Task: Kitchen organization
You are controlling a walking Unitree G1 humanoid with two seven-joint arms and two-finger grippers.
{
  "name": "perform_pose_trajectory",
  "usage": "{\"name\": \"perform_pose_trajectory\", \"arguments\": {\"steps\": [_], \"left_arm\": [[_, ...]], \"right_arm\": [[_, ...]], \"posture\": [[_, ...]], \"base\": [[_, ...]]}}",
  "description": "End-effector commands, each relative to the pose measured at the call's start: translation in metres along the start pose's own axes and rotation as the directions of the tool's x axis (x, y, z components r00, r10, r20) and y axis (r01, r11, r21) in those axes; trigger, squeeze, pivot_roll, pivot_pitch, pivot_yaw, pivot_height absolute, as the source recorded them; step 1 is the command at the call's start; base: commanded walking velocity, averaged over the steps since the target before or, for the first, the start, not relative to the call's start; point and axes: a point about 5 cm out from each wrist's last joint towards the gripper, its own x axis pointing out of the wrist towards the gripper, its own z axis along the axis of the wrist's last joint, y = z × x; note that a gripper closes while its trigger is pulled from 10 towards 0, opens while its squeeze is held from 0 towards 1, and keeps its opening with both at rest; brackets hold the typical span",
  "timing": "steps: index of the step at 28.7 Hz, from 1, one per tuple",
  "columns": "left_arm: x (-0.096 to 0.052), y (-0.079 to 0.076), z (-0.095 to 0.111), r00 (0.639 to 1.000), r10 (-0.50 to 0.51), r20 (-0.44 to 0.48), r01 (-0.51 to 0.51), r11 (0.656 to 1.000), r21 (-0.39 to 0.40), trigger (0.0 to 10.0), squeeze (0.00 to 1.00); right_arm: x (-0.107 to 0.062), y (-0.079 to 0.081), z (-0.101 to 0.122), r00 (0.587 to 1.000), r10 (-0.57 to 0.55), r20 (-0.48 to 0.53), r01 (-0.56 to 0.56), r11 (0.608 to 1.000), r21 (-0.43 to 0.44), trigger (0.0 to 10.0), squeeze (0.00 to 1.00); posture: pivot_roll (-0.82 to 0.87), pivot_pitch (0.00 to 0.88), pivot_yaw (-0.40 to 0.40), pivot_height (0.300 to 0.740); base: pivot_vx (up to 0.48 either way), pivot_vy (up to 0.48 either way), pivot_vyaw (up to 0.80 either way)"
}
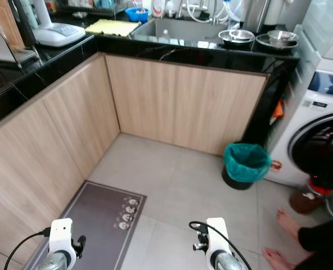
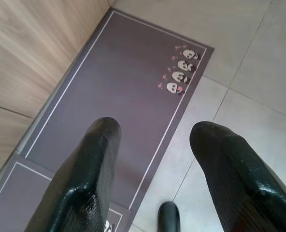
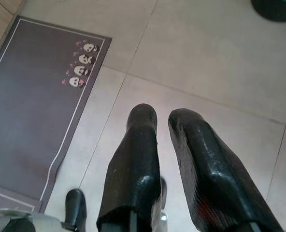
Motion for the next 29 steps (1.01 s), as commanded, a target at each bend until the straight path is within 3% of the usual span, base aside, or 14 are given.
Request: {"name": "perform_pose_trajectory", "arguments": {"steps": [1,29], "left_arm": [[-0.0002,0.0008,-0.0021,1.0,-0.007,-0.018,0.008,1.0,0.016,10.0,0.0],[-0.0009,-0.0002,-0.0038,1.0,-0.017,-0.016,0.018,1.0,0.012,10.0,0.0]], "right_arm": [[0.0013,0.0011,0.0051,1.0,-0.003,0.018,0.003,1.0,0.009,10.0,0.0],[0.0022,0.0018,0.0083,1.0,-0.009,0.027,0.008,1.0,0.018,10.0,0.0]], "posture": [[0.0,0.0,0.022,0.74],[-0.01,0.0,0.007,0.74]], "base": [[0.33,0.0,0.0],[0.336,0.0,0.0]]}}
